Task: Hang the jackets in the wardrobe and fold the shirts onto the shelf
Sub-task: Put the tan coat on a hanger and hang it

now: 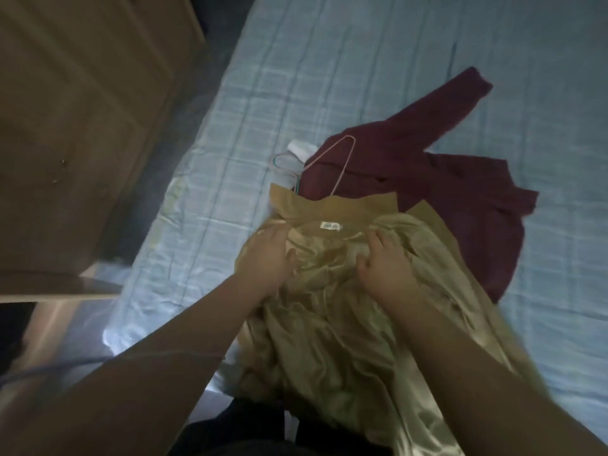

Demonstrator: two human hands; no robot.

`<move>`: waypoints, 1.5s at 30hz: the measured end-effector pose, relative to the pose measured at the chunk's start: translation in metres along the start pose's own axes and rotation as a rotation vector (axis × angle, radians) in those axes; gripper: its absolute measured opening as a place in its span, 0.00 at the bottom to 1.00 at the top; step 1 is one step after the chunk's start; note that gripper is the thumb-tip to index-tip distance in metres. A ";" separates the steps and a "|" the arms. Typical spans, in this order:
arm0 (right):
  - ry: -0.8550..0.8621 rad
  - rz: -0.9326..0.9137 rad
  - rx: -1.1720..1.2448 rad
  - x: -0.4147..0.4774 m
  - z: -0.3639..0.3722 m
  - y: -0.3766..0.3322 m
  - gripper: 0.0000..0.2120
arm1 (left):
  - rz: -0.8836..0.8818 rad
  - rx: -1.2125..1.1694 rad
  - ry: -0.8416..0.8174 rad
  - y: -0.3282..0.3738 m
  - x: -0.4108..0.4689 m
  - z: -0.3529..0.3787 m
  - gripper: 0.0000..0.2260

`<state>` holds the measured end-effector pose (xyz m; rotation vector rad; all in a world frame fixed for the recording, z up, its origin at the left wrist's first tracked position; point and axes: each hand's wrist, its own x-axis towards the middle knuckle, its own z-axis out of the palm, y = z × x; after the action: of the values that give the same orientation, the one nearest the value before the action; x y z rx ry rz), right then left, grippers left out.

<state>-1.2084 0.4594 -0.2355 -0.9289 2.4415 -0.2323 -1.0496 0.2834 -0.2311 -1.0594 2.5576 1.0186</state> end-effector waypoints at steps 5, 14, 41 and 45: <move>-0.029 0.021 0.042 0.057 0.010 0.020 0.25 | -0.123 -0.159 0.044 -0.014 0.043 0.011 0.26; -0.106 0.037 -0.116 0.189 0.086 0.041 0.27 | -0.201 -0.015 0.019 -0.078 0.182 0.084 0.33; 0.607 -0.314 -0.029 0.284 0.042 -0.042 0.12 | -0.365 -0.505 0.427 -0.087 0.237 0.068 0.10; 0.080 -0.046 -0.237 0.273 0.090 -0.018 0.18 | -0.472 -0.546 0.382 -0.119 0.229 0.081 0.04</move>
<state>-1.3242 0.2679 -0.4166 -1.0955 2.5630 0.0050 -1.1413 0.1499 -0.4482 -2.0499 2.1218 1.5196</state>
